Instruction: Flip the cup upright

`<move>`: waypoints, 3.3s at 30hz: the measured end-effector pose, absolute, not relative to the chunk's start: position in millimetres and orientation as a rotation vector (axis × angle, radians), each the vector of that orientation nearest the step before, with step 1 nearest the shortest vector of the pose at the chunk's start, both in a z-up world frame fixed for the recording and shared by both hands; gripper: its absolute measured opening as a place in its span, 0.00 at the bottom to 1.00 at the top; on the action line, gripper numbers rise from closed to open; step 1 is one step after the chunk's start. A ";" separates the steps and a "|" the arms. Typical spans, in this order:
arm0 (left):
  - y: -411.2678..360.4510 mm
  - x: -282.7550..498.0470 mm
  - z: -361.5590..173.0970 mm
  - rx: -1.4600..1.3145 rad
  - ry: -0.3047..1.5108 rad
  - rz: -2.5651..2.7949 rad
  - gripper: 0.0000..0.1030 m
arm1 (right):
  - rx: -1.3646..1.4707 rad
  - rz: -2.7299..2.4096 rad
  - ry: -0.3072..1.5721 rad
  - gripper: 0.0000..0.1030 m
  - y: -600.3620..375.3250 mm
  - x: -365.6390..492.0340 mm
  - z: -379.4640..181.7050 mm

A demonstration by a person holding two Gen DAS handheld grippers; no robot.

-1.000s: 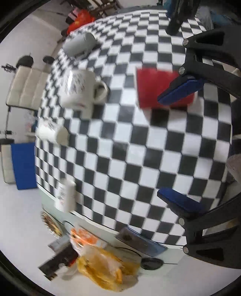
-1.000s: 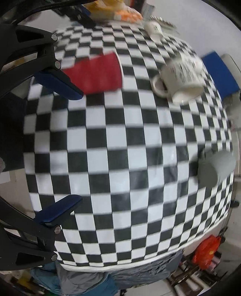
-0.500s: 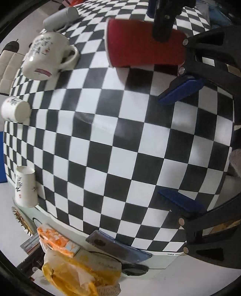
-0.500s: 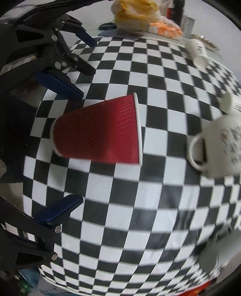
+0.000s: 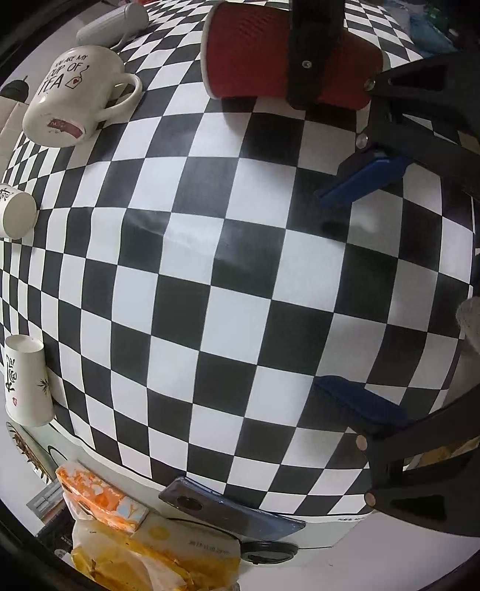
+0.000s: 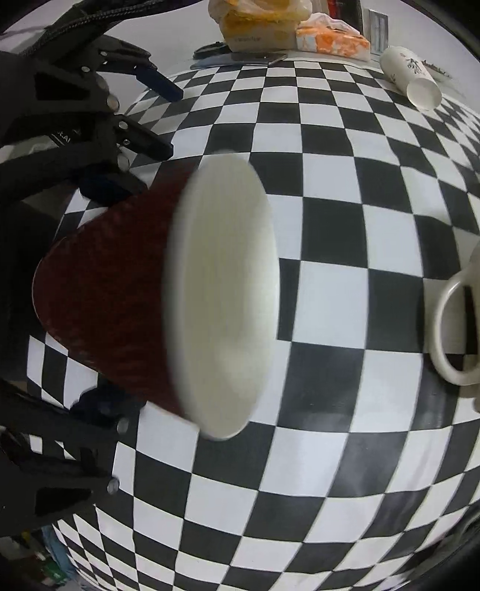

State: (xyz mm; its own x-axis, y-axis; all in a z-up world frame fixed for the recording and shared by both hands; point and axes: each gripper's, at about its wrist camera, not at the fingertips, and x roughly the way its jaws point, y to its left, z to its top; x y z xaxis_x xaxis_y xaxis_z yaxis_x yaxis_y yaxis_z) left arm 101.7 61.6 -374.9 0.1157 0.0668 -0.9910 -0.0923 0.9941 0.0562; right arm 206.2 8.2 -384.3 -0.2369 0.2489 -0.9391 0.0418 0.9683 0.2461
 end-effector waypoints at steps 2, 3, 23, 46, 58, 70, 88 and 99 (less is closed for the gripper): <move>60.8 104.9 -374.2 -0.023 1.451 0.108 0.90 | 0.244 0.190 1.776 0.75 1.7 204.3 -380.1; 60.2 108.5 -373.6 -0.025 1.451 0.105 0.90 | 0.254 0.185 1.756 0.74 -0.3 200.8 -375.1; 68.8 169.9 -387.3 -0.093 1.444 0.144 0.90 | 0.185 0.042 0.959 0.74 -10.0 233.0 -327.2; 61.9 141.4 -355.8 -0.057 1.325 0.191 0.90 | 0.002 0.037 1.010 0.88 19.6 166.4 -327.4; 38.5 94.7 -305.4 -0.015 1.243 0.182 0.97 | 0.050 -0.091 1.089 0.89 -14.6 114.6 -291.4; 15.5 73.2 -219.2 0.021 1.119 0.078 0.98 | 0.080 -0.177 1.095 0.89 -49.0 78.9 -194.6; 5.0 12.4 -76.3 0.026 1.007 0.026 0.98 | 0.054 -0.159 1.022 0.89 -50.6 9.2 -13.1; 10.4 -7.9 -40.7 0.012 0.973 0.049 0.98 | 0.046 -0.151 0.985 0.89 -48.7 -13.6 35.5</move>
State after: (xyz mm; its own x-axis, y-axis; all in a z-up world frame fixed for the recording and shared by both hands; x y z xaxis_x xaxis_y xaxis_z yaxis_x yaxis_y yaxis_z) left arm -7.9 10.4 -40.7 0.5615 0.0468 -0.8262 -0.0363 0.9988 0.0319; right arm -13.6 -48.7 35.5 0.5433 -0.1062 -0.8328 0.1477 0.9886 -0.0298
